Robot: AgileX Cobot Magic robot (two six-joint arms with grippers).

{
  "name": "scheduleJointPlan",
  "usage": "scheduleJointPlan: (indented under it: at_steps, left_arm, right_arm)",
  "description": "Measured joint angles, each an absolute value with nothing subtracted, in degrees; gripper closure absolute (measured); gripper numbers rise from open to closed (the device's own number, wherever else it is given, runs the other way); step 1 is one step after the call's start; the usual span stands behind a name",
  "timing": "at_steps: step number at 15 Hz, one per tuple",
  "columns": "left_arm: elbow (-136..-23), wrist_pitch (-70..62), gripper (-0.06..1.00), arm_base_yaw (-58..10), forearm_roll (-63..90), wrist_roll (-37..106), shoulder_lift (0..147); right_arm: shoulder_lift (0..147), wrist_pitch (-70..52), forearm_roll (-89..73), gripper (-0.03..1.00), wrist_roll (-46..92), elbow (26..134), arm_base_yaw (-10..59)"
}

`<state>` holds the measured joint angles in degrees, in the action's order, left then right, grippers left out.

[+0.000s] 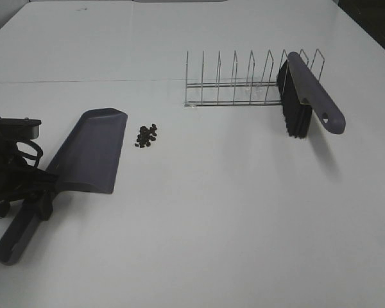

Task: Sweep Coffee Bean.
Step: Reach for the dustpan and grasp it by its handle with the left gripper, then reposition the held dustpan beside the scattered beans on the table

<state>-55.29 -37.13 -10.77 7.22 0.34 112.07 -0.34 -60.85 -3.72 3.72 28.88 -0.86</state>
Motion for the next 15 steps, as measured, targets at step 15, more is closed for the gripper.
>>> scheduleJointPlan:
  at_steps: [15]
  left_arm:
    - [-55.46,-36.21,0.68,-10.77,7.62,-3.32,102.90]
  right_arm:
    - [-0.34,-60.85,-3.78,0.13,3.72,28.88,-0.86]
